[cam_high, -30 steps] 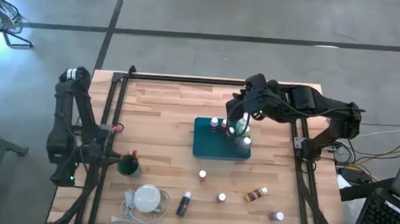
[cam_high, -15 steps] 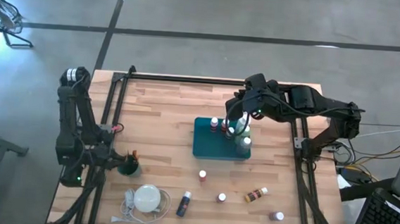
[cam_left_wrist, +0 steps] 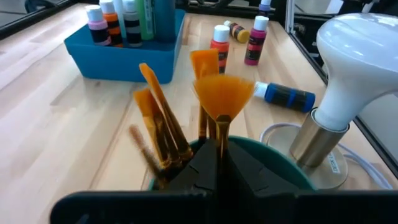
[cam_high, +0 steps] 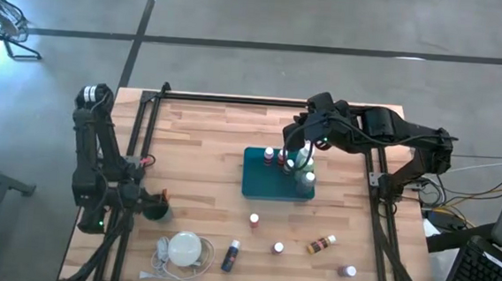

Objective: Pick & Place Paint Supplies
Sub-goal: Put the gold paintbrush into the green cup, then put the blue paint bottle into the blue bin

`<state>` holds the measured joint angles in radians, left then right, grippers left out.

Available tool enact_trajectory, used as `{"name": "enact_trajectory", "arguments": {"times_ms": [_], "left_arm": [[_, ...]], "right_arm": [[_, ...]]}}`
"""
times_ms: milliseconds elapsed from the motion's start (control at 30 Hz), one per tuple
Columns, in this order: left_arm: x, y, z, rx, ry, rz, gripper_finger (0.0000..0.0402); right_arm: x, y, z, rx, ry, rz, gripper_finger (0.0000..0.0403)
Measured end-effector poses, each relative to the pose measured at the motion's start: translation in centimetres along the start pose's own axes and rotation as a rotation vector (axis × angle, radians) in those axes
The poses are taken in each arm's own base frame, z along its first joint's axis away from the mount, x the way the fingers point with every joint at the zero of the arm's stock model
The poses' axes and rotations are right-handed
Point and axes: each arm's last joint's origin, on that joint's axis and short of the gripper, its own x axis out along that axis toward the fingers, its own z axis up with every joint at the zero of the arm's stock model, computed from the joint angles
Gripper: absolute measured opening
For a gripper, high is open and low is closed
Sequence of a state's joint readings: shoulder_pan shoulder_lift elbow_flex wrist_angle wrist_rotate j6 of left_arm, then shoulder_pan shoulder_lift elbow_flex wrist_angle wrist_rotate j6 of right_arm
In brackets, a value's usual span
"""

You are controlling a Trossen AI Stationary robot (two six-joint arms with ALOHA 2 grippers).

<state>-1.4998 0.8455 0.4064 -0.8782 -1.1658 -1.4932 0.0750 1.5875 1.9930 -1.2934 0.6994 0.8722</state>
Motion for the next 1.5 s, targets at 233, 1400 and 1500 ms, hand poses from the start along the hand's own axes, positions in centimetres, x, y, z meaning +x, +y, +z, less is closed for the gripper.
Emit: {"name": "enact_trajectory", "arguments": {"times_ms": [233, 1400, 1500], "left_arm": [[0.0, 0.0, 0.0, -0.002, -0.020, 0.000, 0.0028], [-6.5, -3.2, 17.9, 0.196, -0.309, 0.024, 0.0170], [-7.1, -2.4, 20.5, 0.162, -0.325, 0.065, 0.0170]], "right_arm": [[0.0, 0.0, 0.0, 0.000, 0.000, 0.000, 0.0109], [-0.6, 1.2, -0.3, -0.046, 0.057, 0.156, 0.0065], [-1.3, 2.1, -0.3, -0.096, 0.016, 0.220, 0.0053]]}}
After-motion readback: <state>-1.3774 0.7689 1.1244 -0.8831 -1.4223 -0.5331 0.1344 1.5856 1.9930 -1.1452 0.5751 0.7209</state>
